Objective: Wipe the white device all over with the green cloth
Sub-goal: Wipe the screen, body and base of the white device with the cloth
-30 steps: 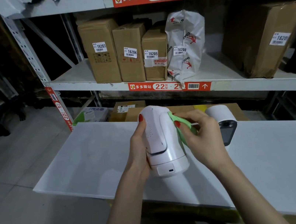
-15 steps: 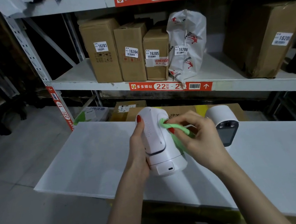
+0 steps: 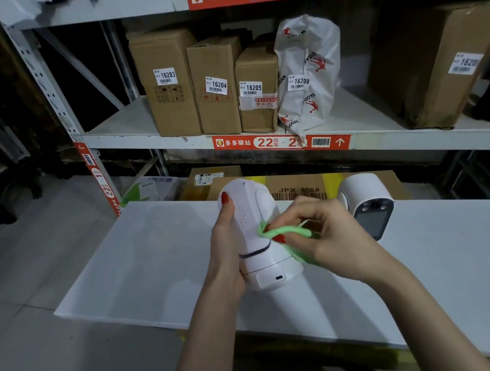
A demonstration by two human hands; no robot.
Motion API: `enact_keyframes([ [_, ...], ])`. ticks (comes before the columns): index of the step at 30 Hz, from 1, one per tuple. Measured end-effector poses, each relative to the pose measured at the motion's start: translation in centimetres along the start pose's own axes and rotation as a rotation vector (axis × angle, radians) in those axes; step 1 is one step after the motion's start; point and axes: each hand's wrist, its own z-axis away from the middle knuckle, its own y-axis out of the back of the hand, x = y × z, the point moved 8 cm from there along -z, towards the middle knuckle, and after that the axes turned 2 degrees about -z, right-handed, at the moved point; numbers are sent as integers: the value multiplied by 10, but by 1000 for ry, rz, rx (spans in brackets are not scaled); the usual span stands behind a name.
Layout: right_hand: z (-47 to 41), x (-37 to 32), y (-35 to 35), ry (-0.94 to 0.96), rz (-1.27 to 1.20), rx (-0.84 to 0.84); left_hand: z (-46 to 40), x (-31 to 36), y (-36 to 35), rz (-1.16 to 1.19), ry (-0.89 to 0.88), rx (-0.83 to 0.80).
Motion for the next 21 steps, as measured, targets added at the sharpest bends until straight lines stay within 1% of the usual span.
enact_keyframes([
  [2, 0, 1, -2, -8, 15, -23, -2, 0, 2, -17, -5, 15],
  [6, -1, -3, 1, 32, 44, 94, -4, -1, 2, -9, 2, 23],
  [8, -1, -4, 1, 43, 56, 108, -4, -1, 2, 7, -3, 18],
  [10, -1, -3, 0, 40, 65, 79, -5, -2, 2, 12, -5, 14],
  [13, 0, -1, -4, 20, 49, -14, -6, -1, 3, 37, -31, 17],
  [15, 0, 0, -5, 17, 34, -32, -7, 0, 4, 72, -32, 17],
  [17, 0, 0, -2, 23, 24, 22, -7, 0, 4, 100, -33, 11],
  [21, -1, 2, 9, 11, -5, 190, -9, -1, 3, 141, -27, -11],
])
